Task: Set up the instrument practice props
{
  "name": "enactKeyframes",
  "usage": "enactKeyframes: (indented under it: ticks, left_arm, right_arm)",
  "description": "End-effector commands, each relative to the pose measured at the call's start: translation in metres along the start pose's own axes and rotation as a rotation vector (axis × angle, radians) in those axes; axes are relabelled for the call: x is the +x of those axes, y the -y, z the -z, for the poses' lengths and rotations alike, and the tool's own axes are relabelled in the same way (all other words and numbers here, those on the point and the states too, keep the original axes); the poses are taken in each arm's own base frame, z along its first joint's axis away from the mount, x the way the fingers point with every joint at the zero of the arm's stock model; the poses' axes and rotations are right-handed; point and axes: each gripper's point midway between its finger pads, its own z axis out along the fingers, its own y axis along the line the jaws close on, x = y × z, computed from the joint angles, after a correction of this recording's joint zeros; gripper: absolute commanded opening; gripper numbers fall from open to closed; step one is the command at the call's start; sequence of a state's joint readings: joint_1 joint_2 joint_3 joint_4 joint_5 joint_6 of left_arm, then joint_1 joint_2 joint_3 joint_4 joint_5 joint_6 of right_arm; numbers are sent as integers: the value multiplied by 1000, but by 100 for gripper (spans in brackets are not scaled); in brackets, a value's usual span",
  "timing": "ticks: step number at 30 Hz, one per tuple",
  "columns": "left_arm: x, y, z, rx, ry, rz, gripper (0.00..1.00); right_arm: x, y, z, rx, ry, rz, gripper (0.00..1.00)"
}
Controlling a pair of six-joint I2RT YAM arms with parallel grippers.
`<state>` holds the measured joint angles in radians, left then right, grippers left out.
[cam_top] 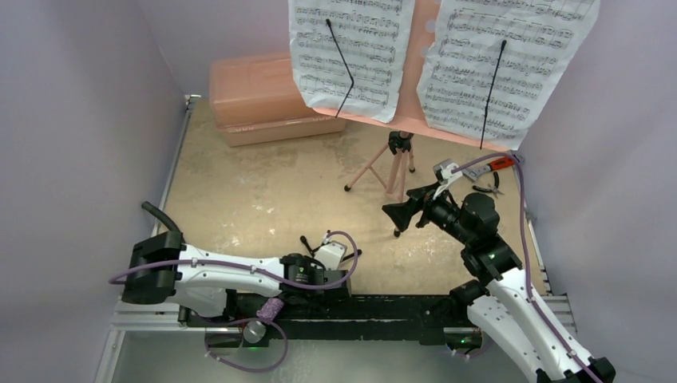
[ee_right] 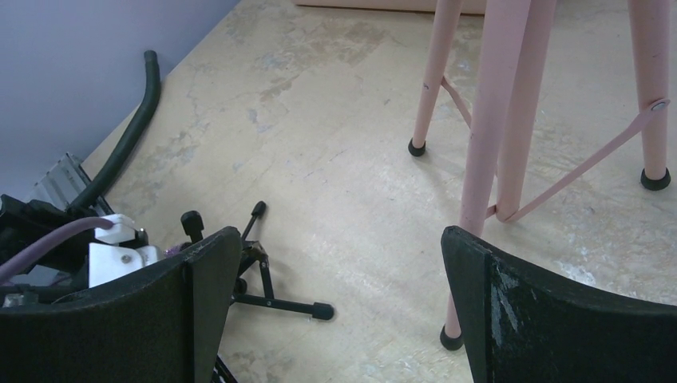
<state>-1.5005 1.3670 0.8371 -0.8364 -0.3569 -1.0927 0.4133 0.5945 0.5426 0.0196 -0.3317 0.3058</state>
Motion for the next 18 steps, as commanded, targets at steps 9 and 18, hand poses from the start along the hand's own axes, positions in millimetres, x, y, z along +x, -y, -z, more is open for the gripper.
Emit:
enactKeyframes:
  ticks: [9, 18]
  left_arm:
    - [9, 5, -32, -24, -4, -37, 45]
    - [1, 12, -38, -12, -30, -83, 15]
  right_arm:
    - [-14, -4, -1, -13, 32, 34, 98]
    - [-13, -4, 2, -11, 33, 33, 98]
